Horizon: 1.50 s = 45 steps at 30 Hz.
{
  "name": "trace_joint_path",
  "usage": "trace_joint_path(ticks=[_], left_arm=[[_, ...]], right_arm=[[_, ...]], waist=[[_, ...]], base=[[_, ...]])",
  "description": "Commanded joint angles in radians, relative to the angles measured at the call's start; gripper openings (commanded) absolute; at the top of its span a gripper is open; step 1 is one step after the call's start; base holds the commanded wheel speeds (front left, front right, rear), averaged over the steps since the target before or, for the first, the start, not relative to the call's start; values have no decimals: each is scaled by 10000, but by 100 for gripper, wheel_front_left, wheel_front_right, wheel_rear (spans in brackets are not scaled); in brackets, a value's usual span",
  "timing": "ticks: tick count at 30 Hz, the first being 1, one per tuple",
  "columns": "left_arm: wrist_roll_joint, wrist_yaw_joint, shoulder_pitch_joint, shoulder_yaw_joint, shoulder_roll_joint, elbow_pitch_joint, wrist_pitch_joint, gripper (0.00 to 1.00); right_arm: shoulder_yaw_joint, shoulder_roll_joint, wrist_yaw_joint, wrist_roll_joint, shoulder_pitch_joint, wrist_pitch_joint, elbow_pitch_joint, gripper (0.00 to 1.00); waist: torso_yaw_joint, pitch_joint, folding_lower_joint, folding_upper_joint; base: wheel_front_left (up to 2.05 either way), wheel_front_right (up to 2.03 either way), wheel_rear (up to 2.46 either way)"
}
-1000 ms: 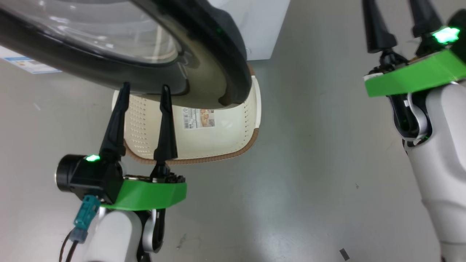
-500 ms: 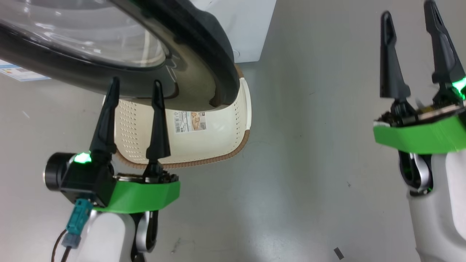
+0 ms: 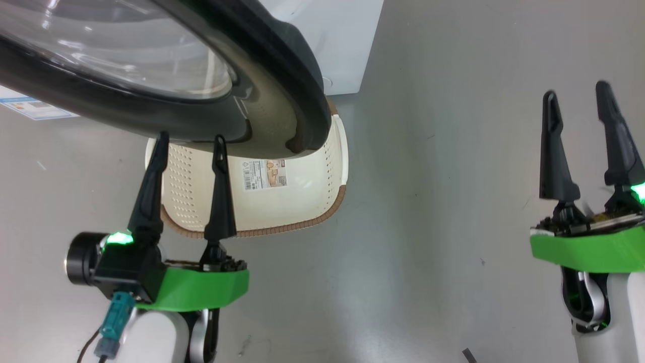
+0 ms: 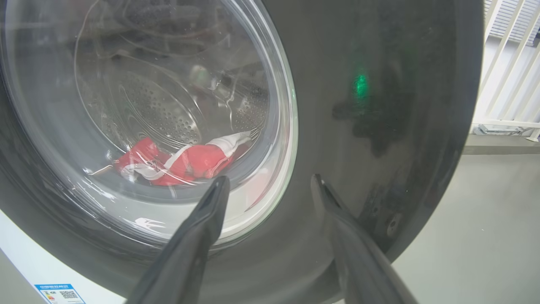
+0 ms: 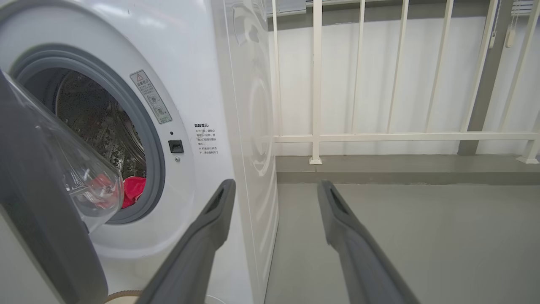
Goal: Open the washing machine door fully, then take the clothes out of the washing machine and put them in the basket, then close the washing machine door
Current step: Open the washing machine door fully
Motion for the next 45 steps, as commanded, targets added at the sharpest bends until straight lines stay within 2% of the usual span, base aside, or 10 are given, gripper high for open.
trace_joint_path(ticks=[1, 11, 29, 30, 31, 35, 39, 45], left_arm=[[70, -43, 221, 252, 156, -270, -78, 100], [122, -45, 352, 185, 153, -279, -78, 100], [106, 30, 401, 158, 151, -346, -78, 100], [105, 32, 400, 155, 151, -351, -78, 100], [103, 34, 400, 153, 151, -356, -78, 100], [96, 49, 409, 165, 151, -383, -78, 100], [92, 65, 459, 176, 151, -411, -78, 100], [15, 92, 422, 82, 151, -403, -78, 100]], right_arm=[[218, 30, 63, 70, 317, -51, -378, 100], [412, 31, 63, 281, 933, -51, -406, 100], [444, 31, 63, 168, 802, -51, -451, 100], [521, 31, 63, 155, 777, -51, -427, 36], [626, 31, 63, 139, 742, -51, -394, 0], [1182, 31, 63, 249, 536, -51, -96, 0], [1793, 31, 63, 1115, 108, -51, 511, 0], [2433, 32, 63, 3629, -1010, 413, 1298, 0]], waist=[[7, -17, 0, 0], [35, -100, 0, 0], [109, -86, 0, 0], [118, -85, 0, 0], [127, -86, 0, 0], [154, -91, 0, 0], [191, -122, 0, 0], [315, -105, 0, 0]], base=[[0, 0, 0], [0, 0, 0], [0, 0, 0], [0, 0, 0], [0, 0, 0], [0, 0, 0], [0, 0, 0], [0, 0, 0]])
